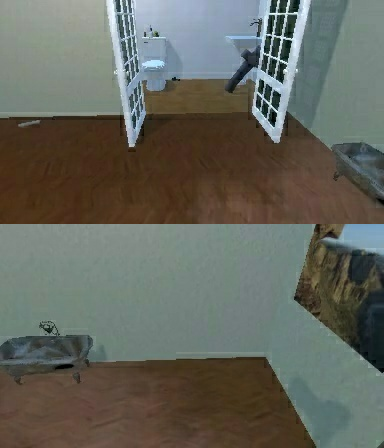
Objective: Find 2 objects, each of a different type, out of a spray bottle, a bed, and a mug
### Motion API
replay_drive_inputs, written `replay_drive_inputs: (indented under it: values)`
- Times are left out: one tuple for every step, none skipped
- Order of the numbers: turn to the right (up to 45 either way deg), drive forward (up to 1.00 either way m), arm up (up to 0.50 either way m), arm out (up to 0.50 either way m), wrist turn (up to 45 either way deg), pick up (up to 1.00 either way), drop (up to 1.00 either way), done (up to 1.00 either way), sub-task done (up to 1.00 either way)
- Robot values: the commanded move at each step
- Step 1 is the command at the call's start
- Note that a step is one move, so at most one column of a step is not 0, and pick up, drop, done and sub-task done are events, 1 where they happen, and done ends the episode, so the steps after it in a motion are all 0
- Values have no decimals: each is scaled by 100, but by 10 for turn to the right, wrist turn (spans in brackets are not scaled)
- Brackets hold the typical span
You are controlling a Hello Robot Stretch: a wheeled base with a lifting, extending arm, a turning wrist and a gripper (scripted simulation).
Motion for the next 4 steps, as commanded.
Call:
replay_drive_inputs:
  values:
    - [-450,0,0,0,0,0,0,0,0]
    - [0,40,0,0,0,0,0,0,0]
    - [-120,0,0,0,0,0,0,0,0]
    - [0,100,0,0,0,0,0,0,0]
